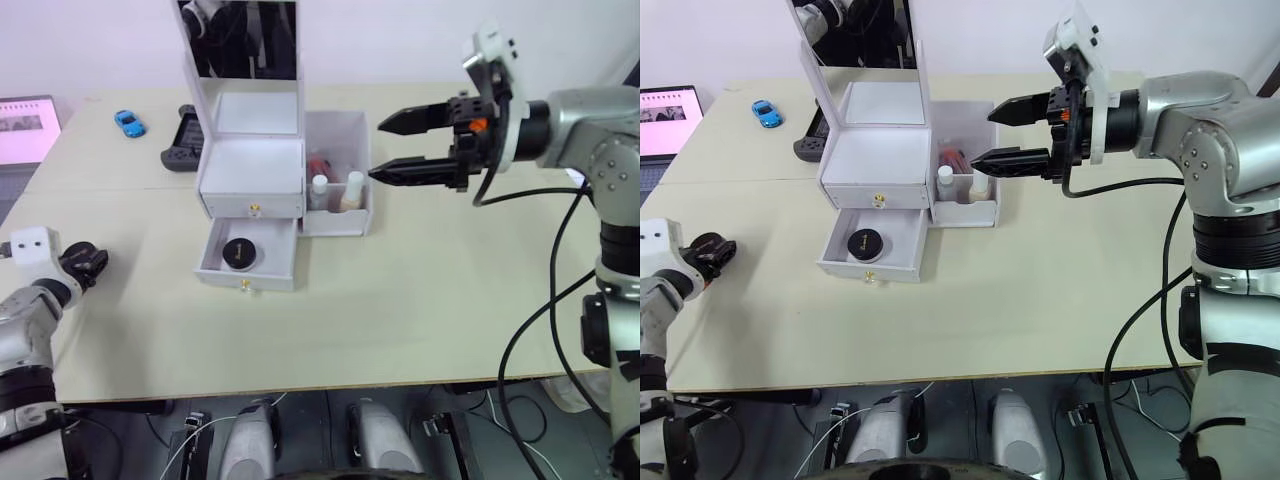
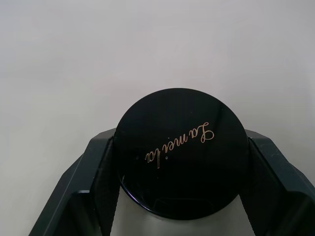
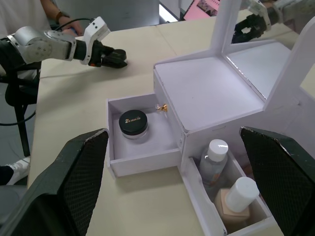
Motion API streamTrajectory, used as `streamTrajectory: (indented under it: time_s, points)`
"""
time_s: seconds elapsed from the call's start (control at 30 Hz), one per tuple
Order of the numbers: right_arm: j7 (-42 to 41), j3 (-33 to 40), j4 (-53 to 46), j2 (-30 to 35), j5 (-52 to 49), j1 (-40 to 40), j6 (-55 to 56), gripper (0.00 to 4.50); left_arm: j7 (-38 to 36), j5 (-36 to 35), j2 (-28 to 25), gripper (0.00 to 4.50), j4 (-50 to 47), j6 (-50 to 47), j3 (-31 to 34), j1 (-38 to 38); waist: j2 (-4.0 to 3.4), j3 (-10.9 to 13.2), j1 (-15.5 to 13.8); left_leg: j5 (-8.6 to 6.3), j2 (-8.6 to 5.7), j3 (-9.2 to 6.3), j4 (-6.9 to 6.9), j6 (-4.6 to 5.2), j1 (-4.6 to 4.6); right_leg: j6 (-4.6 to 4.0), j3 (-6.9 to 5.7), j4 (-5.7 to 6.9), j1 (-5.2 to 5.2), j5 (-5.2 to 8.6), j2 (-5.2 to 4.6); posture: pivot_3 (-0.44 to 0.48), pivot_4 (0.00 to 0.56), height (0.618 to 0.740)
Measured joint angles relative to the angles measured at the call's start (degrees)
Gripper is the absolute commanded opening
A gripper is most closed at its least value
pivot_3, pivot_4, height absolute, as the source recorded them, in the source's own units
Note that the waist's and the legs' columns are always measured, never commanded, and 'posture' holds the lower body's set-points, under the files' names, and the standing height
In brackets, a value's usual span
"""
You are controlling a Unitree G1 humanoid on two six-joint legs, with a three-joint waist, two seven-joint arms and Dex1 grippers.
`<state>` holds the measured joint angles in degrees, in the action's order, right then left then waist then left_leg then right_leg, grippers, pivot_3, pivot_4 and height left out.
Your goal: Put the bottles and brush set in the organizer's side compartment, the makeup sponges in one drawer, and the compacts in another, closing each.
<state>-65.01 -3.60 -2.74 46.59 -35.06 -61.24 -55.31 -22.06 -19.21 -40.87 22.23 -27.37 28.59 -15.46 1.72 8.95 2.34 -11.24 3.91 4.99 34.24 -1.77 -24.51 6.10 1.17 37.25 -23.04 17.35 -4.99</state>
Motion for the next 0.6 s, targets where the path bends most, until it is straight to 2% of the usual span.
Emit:
streamTrajectory:
  time_s: [0.13,0.2,0.27,0.37,0.47,0.6]
  points:
    - [0.0,0.0,-0.2,0.0,-0.1,0.0,-0.1,4.50,-5.6,-4.4,-1.3,2.69,-11.8,-3.0,0.4,3.5,0.00,0.0,-0.1,0.01,0.01,-0.01,0.00,-0.02,-0.01,-0.01,0.00,-0.01,0.01,0.00,-0.01,0.000,0.150,0.737]
    - [0.0,0.0,-0.3,0.0,-0.2,0.0,-0.1,4.50,-10.3,-7.9,-2.6,2.69,-19.9,-5.6,-0.5,5.4,0.00,0.0,-0.2,0.01,0.00,-0.01,0.00,-0.03,-0.01,-0.02,0.00,-0.03,0.04,0.01,-0.04,0.000,0.150,0.737]
    - [0.0,0.0,-0.3,-0.1,-0.2,0.0,-0.1,4.50,-16.6,-11.7,-6.0,2.69,-28.2,-8.7,-2.4,8.3,0.01,0.0,-0.1,0.02,0.01,-0.01,-0.01,-0.05,-0.01,-0.03,0.00,-0.04,0.04,0.01,-0.03,0.000,0.150,0.737]
    - [0.2,0.0,-0.3,-0.7,-0.2,0.0,-0.1,4.50,-25.5,-18.1,-9.3,2.69,-38.9,-11.6,-6.0,8.7,-0.03,0.0,-0.1,0.02,0.00,-0.02,-0.01,-0.05,0.00,-0.05,0.01,-0.04,0.04,0.02,-0.03,0.000,0.150,0.737]
    - [0.7,0.1,-0.3,-1.0,-0.5,0.0,-0.2,4.50,-29.1,-21.3,-10.9,2.69,-43.3,-13.4,-8.1,7.1,-0.05,0.0,0.1,0.03,0.01,-0.04,-0.01,-0.04,0.01,-0.05,0.01,-0.04,0.04,0.02,0.02,0.000,0.150,0.737]
    - [1.7,0.8,-1.1,-1.2,-1.3,0.4,-0.9,4.50,-29.9,-20.5,-10.7,2.69,-43.6,-15.0,-15.9,1.1,-0.08,0.0,-0.2,0.03,0.03,-0.12,0.01,-0.03,0.01,-0.01,0.02,-0.03,0.06,0.02,0.17,0.000,0.150,0.737]
